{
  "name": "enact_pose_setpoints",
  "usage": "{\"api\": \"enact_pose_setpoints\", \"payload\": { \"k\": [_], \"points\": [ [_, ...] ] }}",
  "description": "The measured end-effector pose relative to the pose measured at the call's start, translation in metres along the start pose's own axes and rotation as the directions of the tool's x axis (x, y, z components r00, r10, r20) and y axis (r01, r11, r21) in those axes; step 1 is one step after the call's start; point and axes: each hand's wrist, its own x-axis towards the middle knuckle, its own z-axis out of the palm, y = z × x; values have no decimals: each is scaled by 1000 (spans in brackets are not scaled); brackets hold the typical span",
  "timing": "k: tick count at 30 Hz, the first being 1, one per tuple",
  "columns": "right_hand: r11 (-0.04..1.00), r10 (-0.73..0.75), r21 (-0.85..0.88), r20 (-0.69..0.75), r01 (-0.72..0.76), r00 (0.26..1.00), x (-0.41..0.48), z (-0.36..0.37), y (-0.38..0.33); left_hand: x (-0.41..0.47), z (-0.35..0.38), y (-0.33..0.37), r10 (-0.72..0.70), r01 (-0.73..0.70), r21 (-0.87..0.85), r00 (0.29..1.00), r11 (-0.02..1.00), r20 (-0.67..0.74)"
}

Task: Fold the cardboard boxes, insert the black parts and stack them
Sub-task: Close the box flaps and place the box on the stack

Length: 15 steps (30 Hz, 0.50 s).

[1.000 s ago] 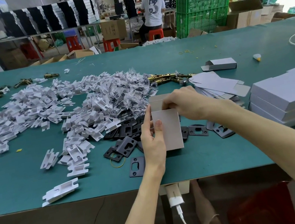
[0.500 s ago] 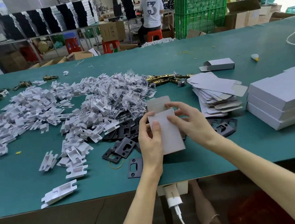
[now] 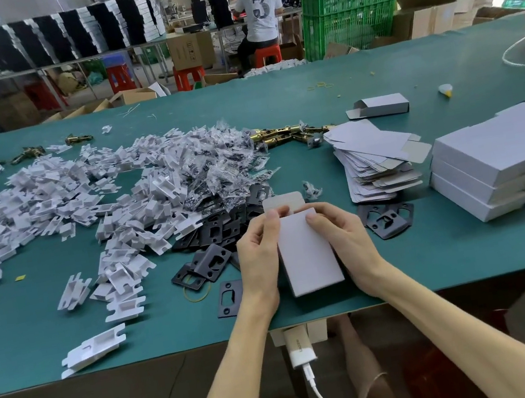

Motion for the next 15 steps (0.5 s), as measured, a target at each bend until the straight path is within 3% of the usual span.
{"api": "enact_pose_setpoints", "payload": {
  "k": [4, 8, 15],
  "points": [
    [1000, 14, 2, 37, -14, 999, 0, -2, 1, 3, 0, -1, 38, -37, -41, 999, 998, 19],
    [999, 32, 37, 50, -34, 998, 1, -4, 1, 4, 1, -2, -28, 30, -77, 999, 997, 25],
    [1000, 23, 9, 50, -23, 998, 2, -5, 1, 1, 0, 1, 4, -2, -46, 999, 999, 52]
  ]
}}
